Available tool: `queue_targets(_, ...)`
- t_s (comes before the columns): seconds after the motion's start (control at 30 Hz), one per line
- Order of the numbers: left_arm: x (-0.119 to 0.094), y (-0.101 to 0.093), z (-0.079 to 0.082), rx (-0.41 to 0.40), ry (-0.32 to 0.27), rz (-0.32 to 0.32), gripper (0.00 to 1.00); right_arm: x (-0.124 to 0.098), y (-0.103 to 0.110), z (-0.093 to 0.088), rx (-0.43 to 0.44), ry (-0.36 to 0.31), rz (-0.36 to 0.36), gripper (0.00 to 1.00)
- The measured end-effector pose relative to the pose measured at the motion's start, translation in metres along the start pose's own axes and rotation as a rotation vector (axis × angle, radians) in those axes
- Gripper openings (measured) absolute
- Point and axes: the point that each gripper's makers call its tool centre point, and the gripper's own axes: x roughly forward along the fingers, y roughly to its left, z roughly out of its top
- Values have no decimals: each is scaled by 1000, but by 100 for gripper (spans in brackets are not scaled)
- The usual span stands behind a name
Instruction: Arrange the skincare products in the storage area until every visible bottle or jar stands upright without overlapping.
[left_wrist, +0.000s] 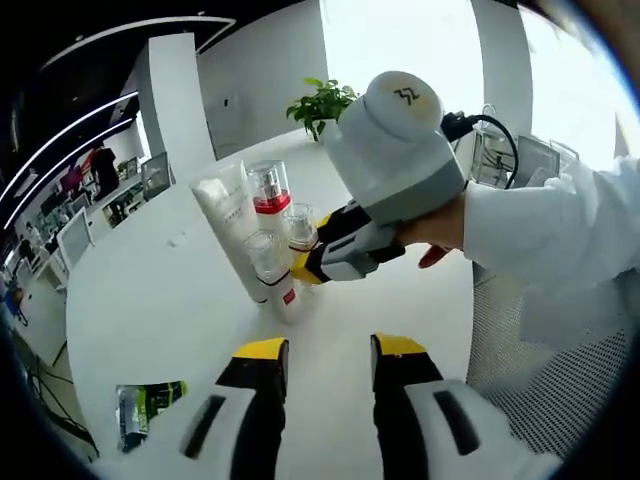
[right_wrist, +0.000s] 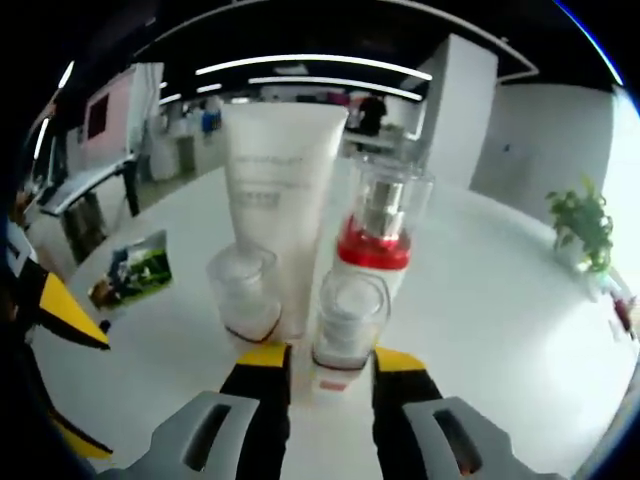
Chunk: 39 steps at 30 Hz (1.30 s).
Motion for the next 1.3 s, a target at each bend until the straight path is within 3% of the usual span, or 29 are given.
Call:
queue_targets(0.17, -1, 1, -3, 3, 7, 4, 35, 0, -1, 0, -3, 1, -1, 28)
queue_targets(0.33, -1, 0, -4, 6, 10, 2, 35, 0, 1, -13, -30, 25, -2, 47)
queue_targets(0.53, 0, -1, -6, 11, 19, -5, 34, 1, 12, -37, -33, 98, 28, 58)
queue_targets(0.63, 1, -2, -7, 11, 23, -10, 34, 4, 21, -40, -5, 94, 37, 75)
queue_targets(0.77, 1, -2, -8, 11, 27, -10, 34, 10, 22, -42, -38, 103, 20, 70)
queue_targets(0.87, 0, 0, -10, 8, 31, -4, 34, 16, 20, -38, -12, 90, 17, 73)
queue_targets(1.0, 0, 1, -12, 4, 35, -2, 34, 22, 20, -39, 29, 81, -21, 91)
queue_targets(1.03, 0, 1, -12, 4, 35, -2, 34, 22, 15, -38, 43, 67, -62, 98)
queue_targets(1.3, 1, 1, -14, 1, 42, -3, 34, 26, 20, -41, 53, 48, -120, 98)
